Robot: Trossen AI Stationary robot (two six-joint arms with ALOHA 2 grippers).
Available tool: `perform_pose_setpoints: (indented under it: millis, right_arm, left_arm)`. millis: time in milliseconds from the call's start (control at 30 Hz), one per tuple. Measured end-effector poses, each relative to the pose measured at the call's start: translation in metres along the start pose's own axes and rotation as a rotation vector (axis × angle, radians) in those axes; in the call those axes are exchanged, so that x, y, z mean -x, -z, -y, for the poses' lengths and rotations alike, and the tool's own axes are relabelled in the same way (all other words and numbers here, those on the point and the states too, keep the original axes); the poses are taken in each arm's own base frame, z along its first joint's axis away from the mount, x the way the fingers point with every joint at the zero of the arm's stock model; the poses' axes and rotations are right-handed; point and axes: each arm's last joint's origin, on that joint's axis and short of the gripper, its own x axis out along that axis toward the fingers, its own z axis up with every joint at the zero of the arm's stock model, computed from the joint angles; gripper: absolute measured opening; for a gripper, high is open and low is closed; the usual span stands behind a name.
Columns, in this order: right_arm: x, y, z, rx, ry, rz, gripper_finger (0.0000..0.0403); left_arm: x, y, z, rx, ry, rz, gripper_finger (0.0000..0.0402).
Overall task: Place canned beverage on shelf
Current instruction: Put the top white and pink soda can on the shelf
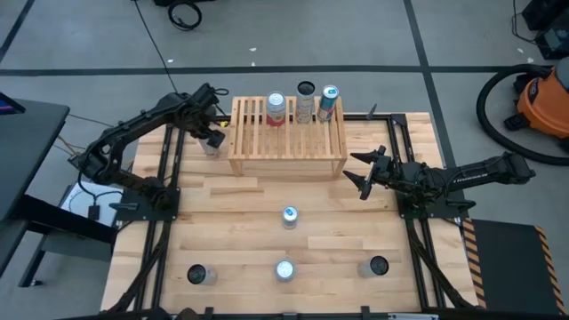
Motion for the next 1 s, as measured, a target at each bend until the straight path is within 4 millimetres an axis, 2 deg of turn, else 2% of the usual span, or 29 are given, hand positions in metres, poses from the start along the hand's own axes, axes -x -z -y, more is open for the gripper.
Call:
perform_pose_setpoints:
  millis: [567, 800, 1000]
  right_arm:
    - [0.000, 0.000, 0.000, 0.000, 0.000, 0.000, 0.0336]
    - [0.000, 0.000, 0.000, -0.001, 0.000, 0.001, 0.0336]
    - [0.000, 0.000, 0.000, -0.002, 0.000, 0.004, 0.0336]
  left_arm:
    - [0.000, 0.002, -0.001, -0.165, -0.006, -0.053, 0.0270]
    - [0.020, -0.012, -0.010, -0.191, 0.001, 0.022, 0.0260]
    - [0.029, -0.012, -0.015, -0.260, 0.063, 0.005, 0.0258]
